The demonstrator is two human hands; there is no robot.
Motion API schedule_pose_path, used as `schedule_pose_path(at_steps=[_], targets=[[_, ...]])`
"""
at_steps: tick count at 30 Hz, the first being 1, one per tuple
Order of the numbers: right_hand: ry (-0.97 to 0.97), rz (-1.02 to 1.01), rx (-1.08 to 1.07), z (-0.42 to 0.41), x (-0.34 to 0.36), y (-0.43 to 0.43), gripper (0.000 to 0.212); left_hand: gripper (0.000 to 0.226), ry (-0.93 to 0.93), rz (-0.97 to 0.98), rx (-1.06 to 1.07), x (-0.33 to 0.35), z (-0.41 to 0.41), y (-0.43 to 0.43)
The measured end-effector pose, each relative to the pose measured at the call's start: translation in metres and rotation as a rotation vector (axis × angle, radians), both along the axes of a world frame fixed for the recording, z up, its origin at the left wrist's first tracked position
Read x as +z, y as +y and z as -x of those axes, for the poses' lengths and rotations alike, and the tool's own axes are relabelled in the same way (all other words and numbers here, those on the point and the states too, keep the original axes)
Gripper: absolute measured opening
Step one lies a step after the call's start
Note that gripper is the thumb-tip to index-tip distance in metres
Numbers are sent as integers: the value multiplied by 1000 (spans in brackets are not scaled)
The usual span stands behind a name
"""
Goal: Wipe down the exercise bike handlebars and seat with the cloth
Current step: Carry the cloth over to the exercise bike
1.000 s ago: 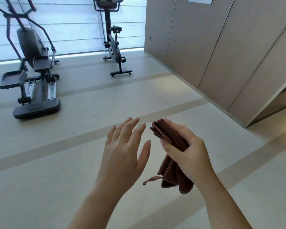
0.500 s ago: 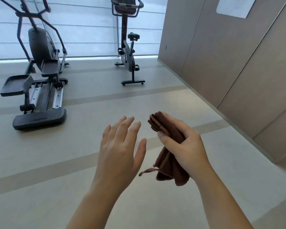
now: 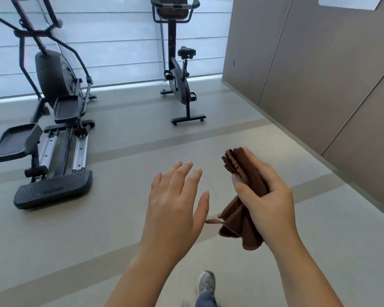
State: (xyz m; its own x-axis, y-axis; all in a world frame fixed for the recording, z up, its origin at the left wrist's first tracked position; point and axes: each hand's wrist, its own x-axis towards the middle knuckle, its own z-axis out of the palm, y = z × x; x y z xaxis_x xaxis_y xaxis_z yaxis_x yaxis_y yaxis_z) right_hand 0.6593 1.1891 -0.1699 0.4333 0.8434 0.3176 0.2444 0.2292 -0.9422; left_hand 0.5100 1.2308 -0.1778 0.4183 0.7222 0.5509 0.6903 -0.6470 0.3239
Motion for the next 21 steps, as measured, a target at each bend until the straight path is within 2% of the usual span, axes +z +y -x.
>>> schedule_pose_path(at_steps=[10,16,21], targets=[[-82,-10,30,-119,27,216,43,41,17,-62,-33,30,-118,215],[-109,53,95,-159,16,325,44,42,11,-5,7,15,-153,321],[-122,91,61,-199,-2,419,44,43,6,43,-22,-2,-194,424]])
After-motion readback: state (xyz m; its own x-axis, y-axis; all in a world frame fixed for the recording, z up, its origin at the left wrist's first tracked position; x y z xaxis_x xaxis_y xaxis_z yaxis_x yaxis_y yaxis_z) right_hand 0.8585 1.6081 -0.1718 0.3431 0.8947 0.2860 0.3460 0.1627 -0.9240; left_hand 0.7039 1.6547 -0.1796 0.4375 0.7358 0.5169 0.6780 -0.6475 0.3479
